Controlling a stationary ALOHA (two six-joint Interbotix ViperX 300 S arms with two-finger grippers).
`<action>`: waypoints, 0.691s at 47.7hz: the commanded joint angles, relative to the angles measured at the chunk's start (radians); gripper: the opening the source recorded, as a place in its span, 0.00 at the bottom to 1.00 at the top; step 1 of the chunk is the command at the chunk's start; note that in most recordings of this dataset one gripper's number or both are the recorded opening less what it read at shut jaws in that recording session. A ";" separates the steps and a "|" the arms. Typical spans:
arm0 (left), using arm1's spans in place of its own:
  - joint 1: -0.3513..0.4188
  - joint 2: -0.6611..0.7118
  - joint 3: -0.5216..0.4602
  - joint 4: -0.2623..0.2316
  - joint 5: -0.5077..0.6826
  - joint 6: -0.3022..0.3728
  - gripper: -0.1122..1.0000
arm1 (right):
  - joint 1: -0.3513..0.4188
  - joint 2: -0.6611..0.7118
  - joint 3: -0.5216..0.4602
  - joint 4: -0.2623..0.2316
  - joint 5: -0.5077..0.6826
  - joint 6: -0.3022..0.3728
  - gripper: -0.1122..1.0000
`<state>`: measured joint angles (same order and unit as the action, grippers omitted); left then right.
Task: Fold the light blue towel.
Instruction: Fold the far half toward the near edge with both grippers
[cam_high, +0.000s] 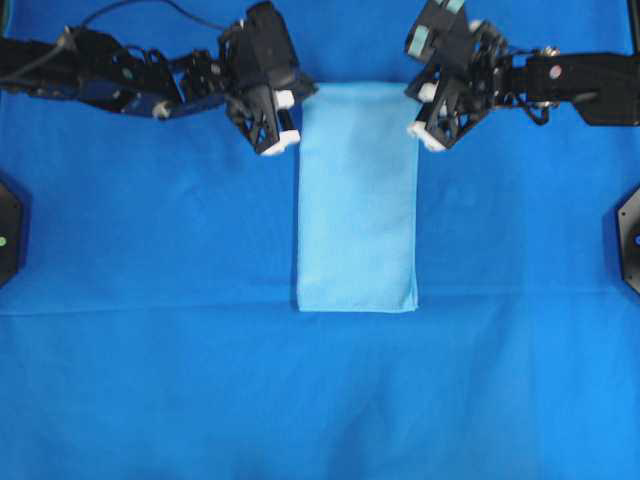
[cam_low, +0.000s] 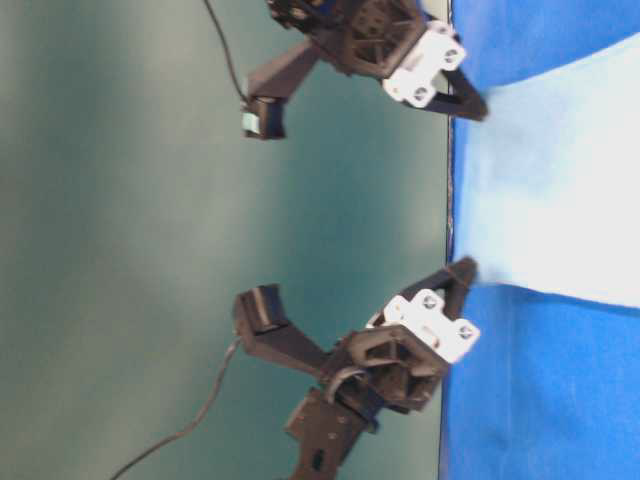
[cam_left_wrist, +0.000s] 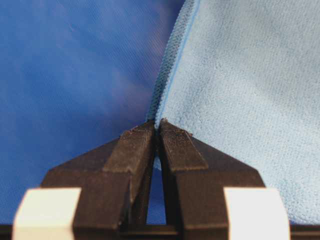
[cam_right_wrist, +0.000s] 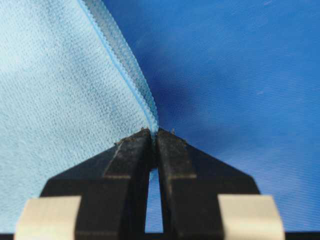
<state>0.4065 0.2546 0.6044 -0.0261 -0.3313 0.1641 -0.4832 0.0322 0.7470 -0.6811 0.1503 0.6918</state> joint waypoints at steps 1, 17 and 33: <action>0.011 -0.044 -0.026 -0.002 0.020 0.006 0.12 | -0.012 -0.049 -0.011 -0.003 0.005 -0.002 0.14; -0.028 -0.112 -0.018 -0.002 0.110 0.014 0.12 | 0.026 -0.114 0.006 0.015 0.025 0.012 0.14; -0.215 -0.256 0.058 0.000 0.258 -0.032 0.12 | 0.262 -0.215 0.041 0.138 0.181 0.014 0.14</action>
<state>0.2424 0.0460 0.6535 -0.0261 -0.0890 0.1411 -0.2638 -0.1488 0.7885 -0.5691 0.2976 0.7010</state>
